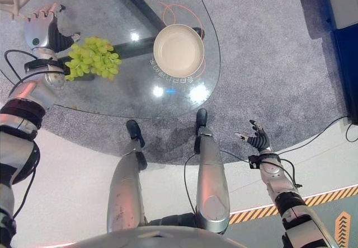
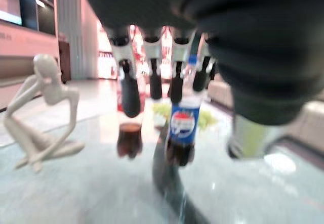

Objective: Pick up fruits into the plate

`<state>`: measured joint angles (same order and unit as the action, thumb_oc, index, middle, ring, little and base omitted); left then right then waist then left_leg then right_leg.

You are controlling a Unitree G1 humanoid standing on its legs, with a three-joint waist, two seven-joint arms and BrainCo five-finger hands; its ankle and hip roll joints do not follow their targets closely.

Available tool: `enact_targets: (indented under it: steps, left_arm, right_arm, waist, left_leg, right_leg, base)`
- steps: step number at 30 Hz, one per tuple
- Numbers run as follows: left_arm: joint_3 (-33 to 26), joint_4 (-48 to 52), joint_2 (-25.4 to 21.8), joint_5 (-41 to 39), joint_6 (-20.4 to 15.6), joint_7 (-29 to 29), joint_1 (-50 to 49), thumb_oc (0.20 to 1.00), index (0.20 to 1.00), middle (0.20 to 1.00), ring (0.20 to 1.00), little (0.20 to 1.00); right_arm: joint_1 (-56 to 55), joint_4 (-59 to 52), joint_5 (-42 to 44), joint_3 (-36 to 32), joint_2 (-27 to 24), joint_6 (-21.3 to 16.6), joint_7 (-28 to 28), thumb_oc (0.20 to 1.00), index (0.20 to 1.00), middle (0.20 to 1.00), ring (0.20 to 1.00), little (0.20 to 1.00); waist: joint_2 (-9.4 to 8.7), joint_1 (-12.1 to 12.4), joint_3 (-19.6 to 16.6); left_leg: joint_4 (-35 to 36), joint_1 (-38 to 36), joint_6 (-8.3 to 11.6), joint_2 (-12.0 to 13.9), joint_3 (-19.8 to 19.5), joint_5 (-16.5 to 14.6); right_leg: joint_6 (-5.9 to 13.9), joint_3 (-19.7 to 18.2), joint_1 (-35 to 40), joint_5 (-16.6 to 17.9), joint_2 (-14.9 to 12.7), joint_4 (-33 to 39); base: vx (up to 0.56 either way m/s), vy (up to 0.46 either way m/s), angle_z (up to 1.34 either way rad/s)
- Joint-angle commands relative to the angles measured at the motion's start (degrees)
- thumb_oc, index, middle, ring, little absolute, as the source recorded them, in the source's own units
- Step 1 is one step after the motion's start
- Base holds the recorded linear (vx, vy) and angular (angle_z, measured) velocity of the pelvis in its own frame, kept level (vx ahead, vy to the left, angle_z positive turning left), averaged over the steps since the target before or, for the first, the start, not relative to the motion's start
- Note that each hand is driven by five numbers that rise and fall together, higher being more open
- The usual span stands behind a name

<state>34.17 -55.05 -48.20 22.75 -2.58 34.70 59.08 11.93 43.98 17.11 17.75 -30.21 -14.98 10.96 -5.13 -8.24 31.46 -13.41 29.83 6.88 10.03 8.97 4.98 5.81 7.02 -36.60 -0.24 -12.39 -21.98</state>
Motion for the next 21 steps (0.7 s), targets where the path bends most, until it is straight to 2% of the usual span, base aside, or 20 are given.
enact_targets:
  steps: [1,7,12,21]
  left_arm:
    - [-0.5,-1.7,-2.7,1.9,2.1,-2.9,1.2,1.000,1.000,1.000,1.000,1.000]
    - [1.0,-3.1,-2.3,1.4,3.8,-3.9,1.9,1.000,1.000,1.000,1.000,1.000]
    - [2.1,-4.8,-1.9,1.9,3.5,-4.8,2.9,1.000,1.000,1.000,1.000,1.000]
    - [5.6,-9.5,-0.7,2.5,5.4,-11.6,4.4,1.000,1.000,1.000,1.000,1.000]
  right_arm:
    - [-1.4,-1.3,-0.7,-1.6,-3.0,0.0,1.2,1.000,1.000,1.000,1.000,1.000]
    - [-1.6,-1.1,-0.8,-1.4,-3.7,-0.4,1.2,1.000,1.000,1.000,1.000,1.000]
    - [-1.6,-0.4,-0.7,-1.1,-3.7,-1.1,1.1,1.000,1.000,1.000,1.000,1.000]
    - [-0.2,-0.9,-0.1,-0.8,-4.7,-0.8,2.2,1.000,1.000,1.000,1.000,1.000]
  waist:
    - [0.80,-1.5,-1.7]
    - [0.68,-2.2,-1.7]
    - [0.31,-2.5,-1.7]
    - [-0.23,-3.5,-1.7]
  left_leg:
    - [-6.2,5.5,-1.48,-3.9,3.7,-6.1]
    - [-6.3,8.7,-1.60,-4.1,3.9,-5.8]
    - [-6.7,10.3,-1.45,-3.9,4.0,-5.6]
    - [-9.0,14.0,-1.19,-3.4,3.7,-5.9]
  right_leg:
    - [-0.61,2.4,0.3,1.0,3.9,4.9]
    - [-0.65,1.8,-3.1,1.6,4.4,5.0]
    - [-0.59,1.5,-4.5,2.1,4.5,5.1]
    - [-0.57,0.7,-8.1,2.9,4.8,4.3]
  base:
    - [0.03,0.035,-0.07]
    - [0.01,0.015,-0.02]
    - [0.00,-0.003,-0.01]
    - [0.01,0.006,-0.02]
